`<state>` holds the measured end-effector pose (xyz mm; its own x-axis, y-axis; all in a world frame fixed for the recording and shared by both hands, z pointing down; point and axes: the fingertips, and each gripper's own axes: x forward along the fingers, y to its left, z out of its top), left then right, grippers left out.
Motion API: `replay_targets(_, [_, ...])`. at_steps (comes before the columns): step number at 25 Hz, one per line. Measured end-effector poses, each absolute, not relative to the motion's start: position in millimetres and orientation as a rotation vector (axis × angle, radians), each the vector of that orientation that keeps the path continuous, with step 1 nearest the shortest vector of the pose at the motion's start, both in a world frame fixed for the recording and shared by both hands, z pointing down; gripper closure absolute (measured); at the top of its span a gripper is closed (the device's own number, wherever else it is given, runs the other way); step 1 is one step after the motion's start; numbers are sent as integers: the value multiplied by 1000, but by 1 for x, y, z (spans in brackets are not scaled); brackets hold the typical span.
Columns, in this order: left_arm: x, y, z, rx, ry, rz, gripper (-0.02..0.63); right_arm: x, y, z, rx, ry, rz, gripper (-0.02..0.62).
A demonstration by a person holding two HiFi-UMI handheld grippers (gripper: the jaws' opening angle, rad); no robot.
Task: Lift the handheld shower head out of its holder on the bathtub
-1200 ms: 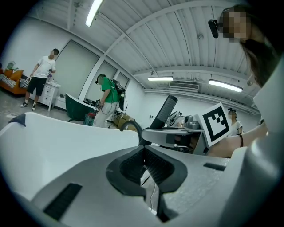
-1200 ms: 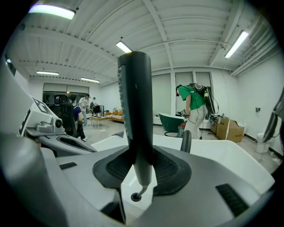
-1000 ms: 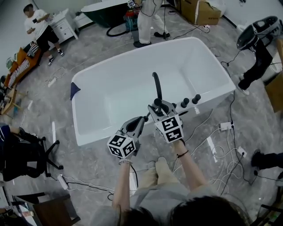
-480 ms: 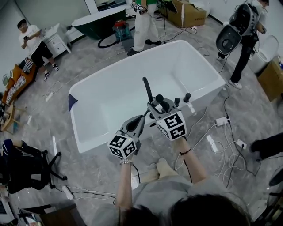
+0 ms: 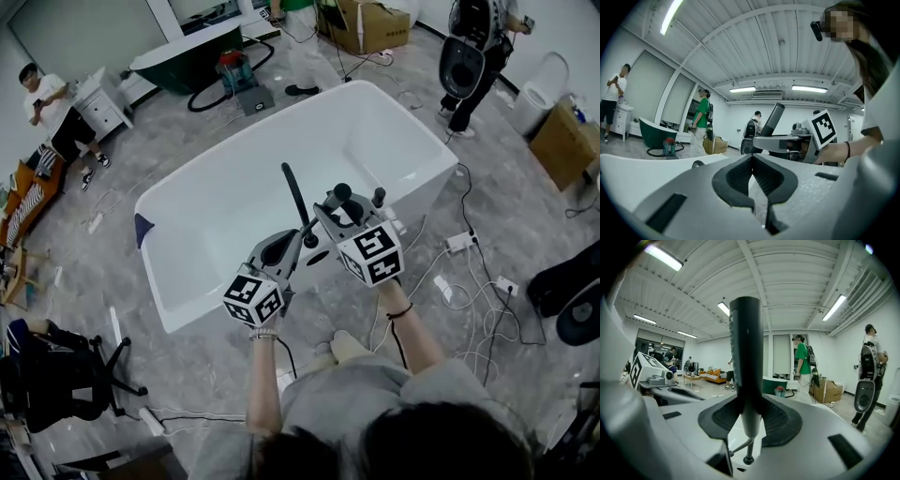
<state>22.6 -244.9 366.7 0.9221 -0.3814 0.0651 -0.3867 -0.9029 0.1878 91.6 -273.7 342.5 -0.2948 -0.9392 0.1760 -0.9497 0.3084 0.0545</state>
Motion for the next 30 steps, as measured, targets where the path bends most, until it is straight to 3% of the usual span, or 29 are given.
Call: replay_targets(30, [92,-250,315,3015,-416,-67,601,154,-256,293,1903,-2406,36,463])
